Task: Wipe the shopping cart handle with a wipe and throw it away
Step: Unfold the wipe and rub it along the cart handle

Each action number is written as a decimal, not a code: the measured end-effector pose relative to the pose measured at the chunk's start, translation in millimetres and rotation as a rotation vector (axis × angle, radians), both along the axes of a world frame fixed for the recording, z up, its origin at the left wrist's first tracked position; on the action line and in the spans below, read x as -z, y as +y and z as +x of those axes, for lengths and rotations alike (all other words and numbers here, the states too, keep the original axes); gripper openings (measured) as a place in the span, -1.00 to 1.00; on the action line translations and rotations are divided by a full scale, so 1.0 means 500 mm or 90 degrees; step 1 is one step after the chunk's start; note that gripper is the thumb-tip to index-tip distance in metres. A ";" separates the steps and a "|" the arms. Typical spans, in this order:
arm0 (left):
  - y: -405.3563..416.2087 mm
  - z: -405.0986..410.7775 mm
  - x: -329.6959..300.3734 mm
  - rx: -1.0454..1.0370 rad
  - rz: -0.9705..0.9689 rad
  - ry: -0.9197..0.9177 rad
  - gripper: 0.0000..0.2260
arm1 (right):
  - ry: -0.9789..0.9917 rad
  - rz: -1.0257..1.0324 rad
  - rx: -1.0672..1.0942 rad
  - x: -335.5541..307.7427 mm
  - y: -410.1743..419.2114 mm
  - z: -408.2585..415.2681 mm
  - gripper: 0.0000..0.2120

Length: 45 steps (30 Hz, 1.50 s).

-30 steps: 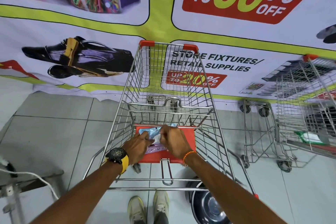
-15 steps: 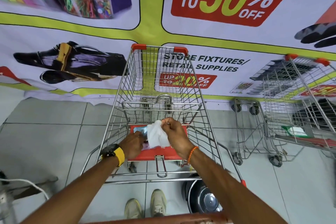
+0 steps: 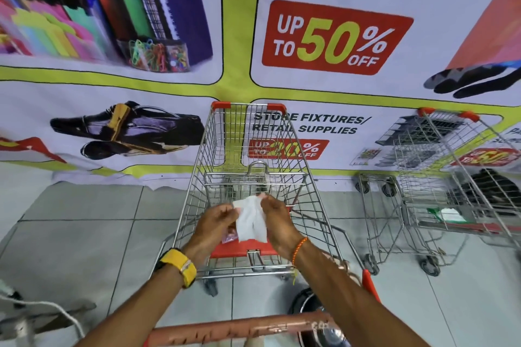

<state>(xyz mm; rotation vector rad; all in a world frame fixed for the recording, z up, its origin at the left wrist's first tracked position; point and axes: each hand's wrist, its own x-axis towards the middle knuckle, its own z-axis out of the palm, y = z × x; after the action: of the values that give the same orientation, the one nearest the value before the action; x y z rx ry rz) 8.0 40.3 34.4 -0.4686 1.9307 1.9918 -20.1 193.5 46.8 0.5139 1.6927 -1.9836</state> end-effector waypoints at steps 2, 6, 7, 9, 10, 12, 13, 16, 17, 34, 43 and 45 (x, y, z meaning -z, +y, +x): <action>0.000 0.007 -0.016 -0.047 0.026 -0.007 -0.75 | -0.011 -0.093 -0.005 -0.023 0.008 0.019 -0.53; -0.003 0.032 -0.060 -0.098 0.048 0.016 -0.82 | 0.030 -0.064 -0.029 -0.062 0.043 0.065 -0.72; -0.005 0.036 -0.064 -0.103 0.051 0.025 -0.82 | 0.035 -0.036 -0.021 -0.065 0.050 0.072 -0.78; 0.001 0.054 -0.096 -0.113 0.055 0.046 -0.87 | 0.052 0.001 -0.023 -0.090 0.066 0.093 -0.85; 0.006 0.066 -0.111 -0.115 0.057 0.052 -0.89 | 0.057 0.011 -0.027 -0.104 0.075 0.103 -0.86; 0.018 0.093 -0.141 -0.116 0.041 0.083 -0.92 | 0.070 0.016 -0.030 -0.130 0.083 0.120 -0.85; 0.024 0.111 -0.156 -0.122 0.001 0.106 -0.94 | 0.077 0.018 -0.026 -0.145 0.086 0.132 -0.84; 0.041 0.161 -0.193 -0.163 -0.165 0.172 -0.88 | 0.086 0.016 -0.006 -0.182 0.093 0.165 -0.83; 0.047 0.176 -0.204 -0.170 -0.201 0.191 -0.87 | 0.089 0.012 -0.005 -0.189 0.095 0.173 -0.86; 0.106 0.319 -0.316 -0.086 -0.116 0.188 -0.94 | 0.280 0.188 -0.187 -0.272 0.123 0.284 -0.90; 0.107 0.347 -0.317 -0.129 -0.156 0.191 -0.89 | 0.275 0.174 -0.166 -0.281 0.128 0.317 -0.86; 0.105 0.349 -0.307 -0.162 -0.160 0.178 -0.90 | 0.240 0.116 -0.101 -0.278 0.129 0.322 -0.81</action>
<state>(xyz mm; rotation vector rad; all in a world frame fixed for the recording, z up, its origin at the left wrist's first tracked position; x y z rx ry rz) 182.6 92.8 187.6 -0.5464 2.4196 2.0671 141.1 257.8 185.7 0.0591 2.0830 -1.9074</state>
